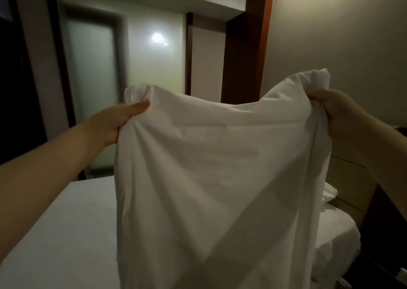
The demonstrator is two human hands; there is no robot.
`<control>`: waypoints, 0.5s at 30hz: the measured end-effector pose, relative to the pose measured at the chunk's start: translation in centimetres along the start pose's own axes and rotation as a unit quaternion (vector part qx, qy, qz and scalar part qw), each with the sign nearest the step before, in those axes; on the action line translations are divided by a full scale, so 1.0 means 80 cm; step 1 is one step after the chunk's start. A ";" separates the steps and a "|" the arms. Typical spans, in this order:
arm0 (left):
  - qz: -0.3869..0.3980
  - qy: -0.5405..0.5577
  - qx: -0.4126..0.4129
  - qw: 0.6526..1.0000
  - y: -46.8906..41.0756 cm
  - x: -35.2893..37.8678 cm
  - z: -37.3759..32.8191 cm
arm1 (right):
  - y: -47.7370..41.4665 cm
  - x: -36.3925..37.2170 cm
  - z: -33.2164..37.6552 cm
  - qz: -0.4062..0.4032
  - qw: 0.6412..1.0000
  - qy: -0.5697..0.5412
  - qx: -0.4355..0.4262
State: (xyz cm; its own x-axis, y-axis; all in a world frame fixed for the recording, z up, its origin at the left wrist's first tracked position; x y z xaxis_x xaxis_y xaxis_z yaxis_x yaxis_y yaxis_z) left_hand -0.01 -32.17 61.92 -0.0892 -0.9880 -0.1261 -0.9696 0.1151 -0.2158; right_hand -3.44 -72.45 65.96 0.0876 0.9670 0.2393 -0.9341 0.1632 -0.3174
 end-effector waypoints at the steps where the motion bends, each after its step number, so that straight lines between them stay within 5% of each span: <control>1: 0.002 -0.020 -0.001 1.000 -0.008 -0.003 0.003 | -0.006 0.008 -0.007 0.009 1.000 -0.003 0.009; 7: -0.044 -0.062 0.000 0.997 -0.122 -0.051 0.056 | -0.114 0.029 -0.082 -0.001 1.000 -0.001 0.024; 15: -0.105 0.029 0.011 0.994 -0.404 -0.157 0.099 | -0.443 0.151 -0.163 0.009 0.999 0.017 -0.043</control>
State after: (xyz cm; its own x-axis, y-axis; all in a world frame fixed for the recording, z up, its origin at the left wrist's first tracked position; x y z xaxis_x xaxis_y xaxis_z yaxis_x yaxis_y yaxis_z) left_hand 34.23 -22.70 62.84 0.1016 -0.9946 -0.0191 -0.9628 -0.0935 -0.2535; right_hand 35.22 -64.02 68.14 0.0839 0.9756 0.2028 -0.9027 0.1606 -0.3992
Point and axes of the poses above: each hand's wrist, its own y-axis away from the middle knuckle, its own x-axis out of the palm, z = x × y, the point moved 7 cm from there along -y, towards the middle knuckle, and after that the axes turned 9 degrees about -y, right-handed, at the moved point
